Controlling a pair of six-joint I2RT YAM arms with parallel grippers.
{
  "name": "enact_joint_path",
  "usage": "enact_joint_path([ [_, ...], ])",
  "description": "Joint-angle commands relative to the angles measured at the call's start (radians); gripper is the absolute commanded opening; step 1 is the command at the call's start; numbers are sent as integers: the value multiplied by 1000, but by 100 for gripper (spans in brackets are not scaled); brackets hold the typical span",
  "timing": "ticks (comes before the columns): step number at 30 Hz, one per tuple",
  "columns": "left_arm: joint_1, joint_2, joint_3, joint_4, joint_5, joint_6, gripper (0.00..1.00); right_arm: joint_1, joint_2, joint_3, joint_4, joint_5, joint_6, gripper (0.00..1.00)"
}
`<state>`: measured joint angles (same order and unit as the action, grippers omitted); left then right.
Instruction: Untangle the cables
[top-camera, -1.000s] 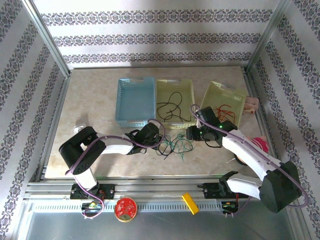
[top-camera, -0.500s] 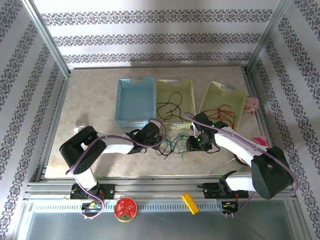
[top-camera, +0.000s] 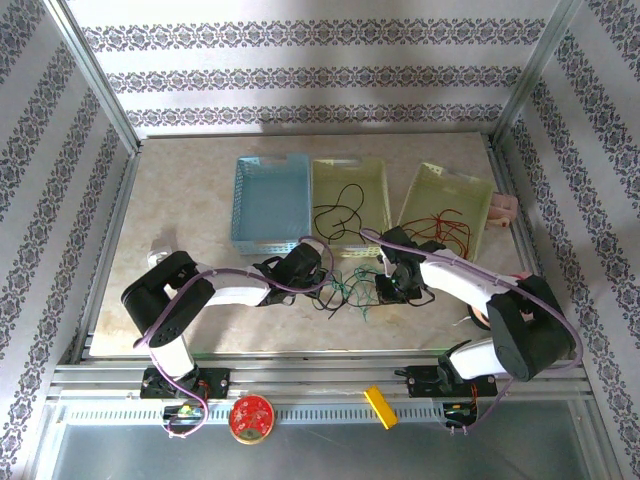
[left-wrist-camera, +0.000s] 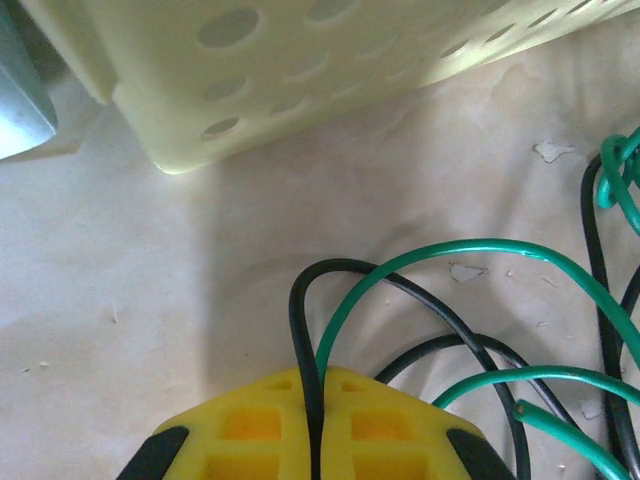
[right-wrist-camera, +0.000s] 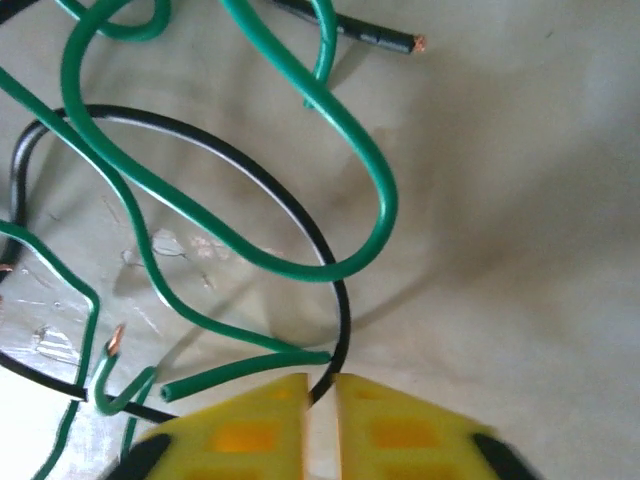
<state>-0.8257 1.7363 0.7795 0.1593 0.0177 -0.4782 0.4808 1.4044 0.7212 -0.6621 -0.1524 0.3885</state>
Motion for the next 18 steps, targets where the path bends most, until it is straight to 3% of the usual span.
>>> enact_joint_path([
  [1, -21, 55, 8, -59, 8, 24, 0, 10, -37, -12, -10, 94, 16, 4],
  [11, -21, 64, 16, -60, 7, 32, 0, -50, -280, -20, -45, 386, 80, 0],
  [15, -21, 65, 17, -59, 4, 30, 0, -139, -388, -26, -48, 466, 62, 0],
  [18, -22, 62, 3, -45, 5, 26, 0, -232, -464, -32, -42, 446, 55, 0],
])
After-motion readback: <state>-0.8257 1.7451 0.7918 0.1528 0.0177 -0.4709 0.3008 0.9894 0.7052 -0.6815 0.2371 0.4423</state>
